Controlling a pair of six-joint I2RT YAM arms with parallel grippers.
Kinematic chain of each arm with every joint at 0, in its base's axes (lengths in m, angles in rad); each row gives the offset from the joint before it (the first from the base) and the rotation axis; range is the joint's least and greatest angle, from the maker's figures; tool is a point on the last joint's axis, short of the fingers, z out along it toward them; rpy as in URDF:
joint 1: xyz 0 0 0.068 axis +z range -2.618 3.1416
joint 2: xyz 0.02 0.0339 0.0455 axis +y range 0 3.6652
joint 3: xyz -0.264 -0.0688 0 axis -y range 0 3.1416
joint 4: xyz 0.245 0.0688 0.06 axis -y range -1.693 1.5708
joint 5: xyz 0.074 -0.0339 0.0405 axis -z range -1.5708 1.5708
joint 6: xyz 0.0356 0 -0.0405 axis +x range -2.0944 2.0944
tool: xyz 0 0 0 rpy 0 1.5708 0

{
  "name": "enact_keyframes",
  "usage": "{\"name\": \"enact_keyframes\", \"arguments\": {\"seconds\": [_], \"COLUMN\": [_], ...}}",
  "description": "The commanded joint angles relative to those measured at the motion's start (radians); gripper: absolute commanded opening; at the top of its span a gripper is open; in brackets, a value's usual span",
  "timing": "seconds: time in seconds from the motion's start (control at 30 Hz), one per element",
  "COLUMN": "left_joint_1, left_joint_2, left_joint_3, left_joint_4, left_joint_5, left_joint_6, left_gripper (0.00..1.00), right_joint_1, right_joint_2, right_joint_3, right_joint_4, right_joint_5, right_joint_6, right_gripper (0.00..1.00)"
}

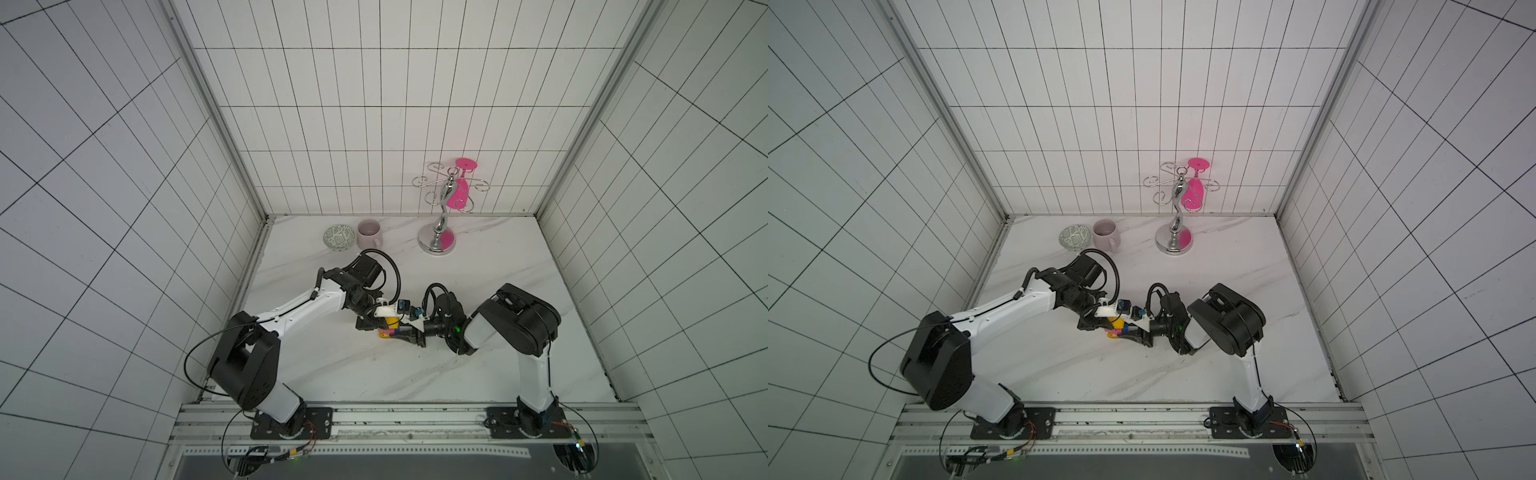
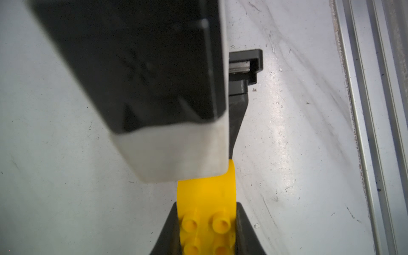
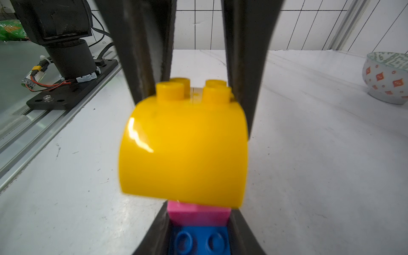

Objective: Assemble the letter s with lego
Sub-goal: Assemble the lego brick with the lego brick.

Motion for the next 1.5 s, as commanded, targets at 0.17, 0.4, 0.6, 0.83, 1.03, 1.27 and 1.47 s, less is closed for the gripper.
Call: {"name": "enact_keyframes", "arguments": {"seconds": [0.17,0.4,0.6,0.83,1.03,1.27,1.47], "left_joint_1": [-0.034,-0.042,-0.053,-0.062,-0.065,-0.064,-0.067], "left_joint_2": [0.053,0.073,0.09,0.113,0.129,0.132,0.131], "left_joint_3": [0.024,0.025,0.026,0.026,0.031,0.026,0.014], "left_joint_4": [-0.032,-0.039,-0.052,-0.053,-0.058,-0.057,-0.051], "left_joint_5": [0.021,0.01,-0.004,-0.018,-0.015,0.002,-0.004], "left_joint_6": [0.016,0.022,0.029,0.034,0.031,0.03,0.036], "left_gripper": [0.14,0.14,0.14,0.14,0.14,0.14,0.14], "right_joint_1": [0.005,0.005,0.005,0.005,0.005,0.006,0.006], "right_joint_2": [0.019,0.024,0.026,0.025,0.026,0.032,0.03], "right_joint_3": [0.015,0.017,0.017,0.017,0.015,0.015,0.015], "right_joint_4": [-0.011,-0.01,-0.01,-0.011,-0.01,-0.005,-0.006], "right_joint_5": [0.023,0.023,0.025,0.027,0.03,0.031,0.035], "right_joint_6": [-0.004,-0.004,-0.006,-0.008,-0.01,-0.013,-0.013], "right_gripper": [0.16,0.16,0.16,0.16,0.16,0.15,0.15]}}
